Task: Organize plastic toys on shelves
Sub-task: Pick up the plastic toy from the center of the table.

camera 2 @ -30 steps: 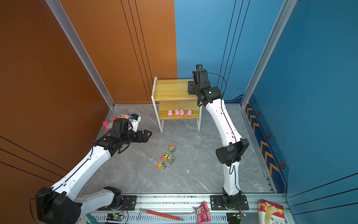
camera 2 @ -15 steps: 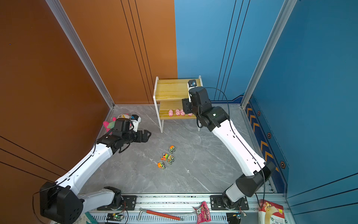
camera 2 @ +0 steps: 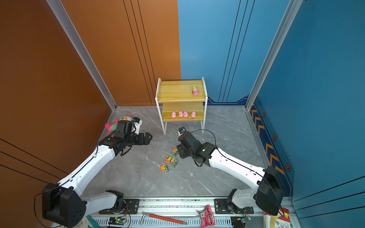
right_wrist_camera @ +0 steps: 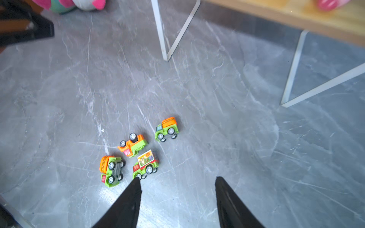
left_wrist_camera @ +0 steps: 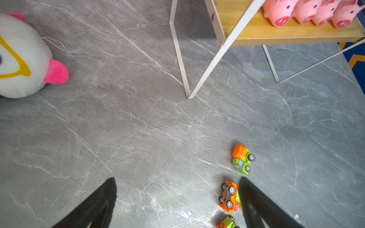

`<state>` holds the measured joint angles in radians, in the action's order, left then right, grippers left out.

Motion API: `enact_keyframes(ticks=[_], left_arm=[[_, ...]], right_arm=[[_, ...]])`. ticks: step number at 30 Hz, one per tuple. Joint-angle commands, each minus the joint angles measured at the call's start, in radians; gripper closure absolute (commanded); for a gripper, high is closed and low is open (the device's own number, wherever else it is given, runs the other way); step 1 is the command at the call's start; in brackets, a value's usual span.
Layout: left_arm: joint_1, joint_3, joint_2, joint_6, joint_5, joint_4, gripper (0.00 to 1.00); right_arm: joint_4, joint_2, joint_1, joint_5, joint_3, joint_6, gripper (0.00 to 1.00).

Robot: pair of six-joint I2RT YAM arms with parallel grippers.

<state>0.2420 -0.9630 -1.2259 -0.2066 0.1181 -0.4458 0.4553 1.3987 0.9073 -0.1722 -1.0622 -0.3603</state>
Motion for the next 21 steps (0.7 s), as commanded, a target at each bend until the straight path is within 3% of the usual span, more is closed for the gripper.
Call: enact_keyframes(ticks=[1, 9, 21], left_arm=[[-0.008, -0.025, -0.01, -0.006, -0.019, -0.031, 0.04], [-0.015, -0.028, -0.014, -0.002, -0.022, -0.037, 0.04], [-0.027, -0.032, -0.015, -0.01, 0.004, -0.036, 0.04]], right_arm=[[-0.076, 0.08, 0.015, 0.048, 0.011, -0.051, 0.4], [-0.011, 0.357, 0.011, 0.107, -0.163, -0.026, 0.4], [0.122, 0.532, 0.013, -0.005, -0.323, 0.018, 0.4]])
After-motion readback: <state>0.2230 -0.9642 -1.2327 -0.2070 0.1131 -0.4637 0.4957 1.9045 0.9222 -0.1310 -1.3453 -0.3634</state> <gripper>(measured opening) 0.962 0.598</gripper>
